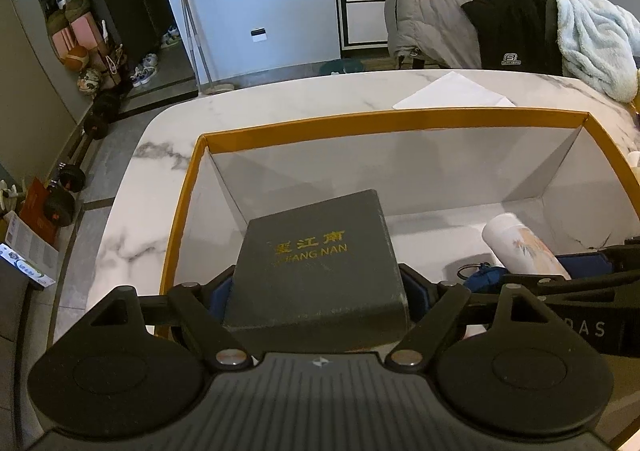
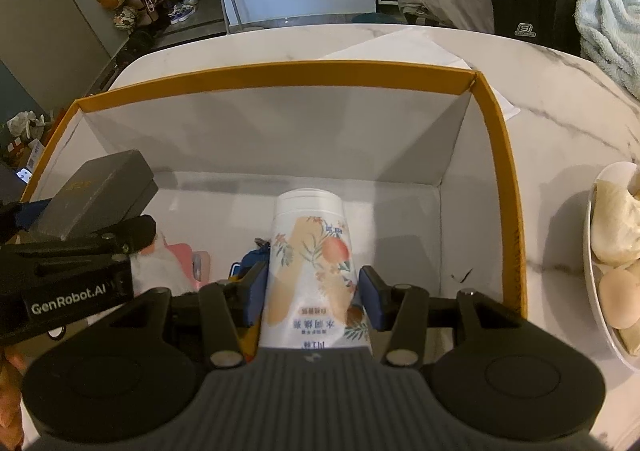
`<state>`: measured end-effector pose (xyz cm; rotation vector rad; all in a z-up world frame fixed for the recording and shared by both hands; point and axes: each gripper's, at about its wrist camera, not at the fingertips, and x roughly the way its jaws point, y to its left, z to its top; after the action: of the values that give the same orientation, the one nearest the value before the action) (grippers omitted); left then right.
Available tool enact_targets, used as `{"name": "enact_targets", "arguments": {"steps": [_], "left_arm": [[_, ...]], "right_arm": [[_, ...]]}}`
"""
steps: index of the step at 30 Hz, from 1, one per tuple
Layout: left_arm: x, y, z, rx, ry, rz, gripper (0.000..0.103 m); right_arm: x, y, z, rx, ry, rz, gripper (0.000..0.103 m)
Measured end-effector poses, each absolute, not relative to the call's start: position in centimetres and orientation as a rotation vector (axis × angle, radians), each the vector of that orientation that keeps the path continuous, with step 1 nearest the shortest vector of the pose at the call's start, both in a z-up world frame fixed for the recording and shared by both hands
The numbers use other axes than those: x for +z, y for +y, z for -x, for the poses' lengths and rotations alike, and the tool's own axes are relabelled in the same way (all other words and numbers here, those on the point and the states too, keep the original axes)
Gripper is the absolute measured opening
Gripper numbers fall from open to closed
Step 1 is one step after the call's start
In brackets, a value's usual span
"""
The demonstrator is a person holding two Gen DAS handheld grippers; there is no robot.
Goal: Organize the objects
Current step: 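Lower the black box and white bottle into the orange box and open both tools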
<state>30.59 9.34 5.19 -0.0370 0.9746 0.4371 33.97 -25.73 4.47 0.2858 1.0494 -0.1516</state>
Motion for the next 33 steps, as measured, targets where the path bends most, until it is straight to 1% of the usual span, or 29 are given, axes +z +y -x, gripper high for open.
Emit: {"name": "enact_targets", "arguments": {"steps": [2,6,9,11,12,18,26,29,30,32,33], "left_arm": [[5.2,9.4,-30.5,0.427,0.968,0.042,0.096],[5.5,9.5,-30.0,0.416,0.958,0.048,0.096],[5.7,9.7,-29.6,0.413,0.955,0.061,0.096],[5.9,9.8,-29.4,0.406,0.96,0.07,0.096],[6.0,9.8,-29.3,0.404,0.963,0.073,0.096],[6.5,9.8,-28.6,0.393,0.967,0.088,0.096],[7.4,10.3,-27.5,0.353,0.955,0.179,0.096],[7.8,10.1,-27.2,0.359,0.945,0.166,0.096],[7.9,9.9,-27.1,0.362,0.938,0.156,0.096],[8.1,9.6,-26.9,0.361,0.941,0.147,0.096],[8.2,9.5,-26.8,0.359,0.94,0.143,0.096]], "right_arm": [[4.6,-25.7,-33.9,-0.145,1.045,-0.289,0.055],[4.8,-25.4,-33.6,-0.144,1.019,-0.254,0.057],[5.1,-24.8,-33.2,-0.143,0.998,-0.214,0.061],[5.4,-24.6,-33.0,-0.127,0.994,-0.203,0.07],[5.4,-24.5,-33.0,-0.123,0.998,-0.2,0.071],[5.6,-23.8,-32.2,-0.132,0.987,-0.159,0.073],[7.0,-23.8,-30.9,-0.127,0.917,-0.167,0.074],[7.4,-24.0,-30.2,-0.121,0.892,-0.185,0.075],[7.5,-24.0,-30.0,-0.122,0.885,-0.191,0.075],[7.7,-24.0,-29.7,-0.123,0.877,-0.199,0.08],[7.7,-24.0,-29.5,-0.124,0.875,-0.203,0.08]]}}
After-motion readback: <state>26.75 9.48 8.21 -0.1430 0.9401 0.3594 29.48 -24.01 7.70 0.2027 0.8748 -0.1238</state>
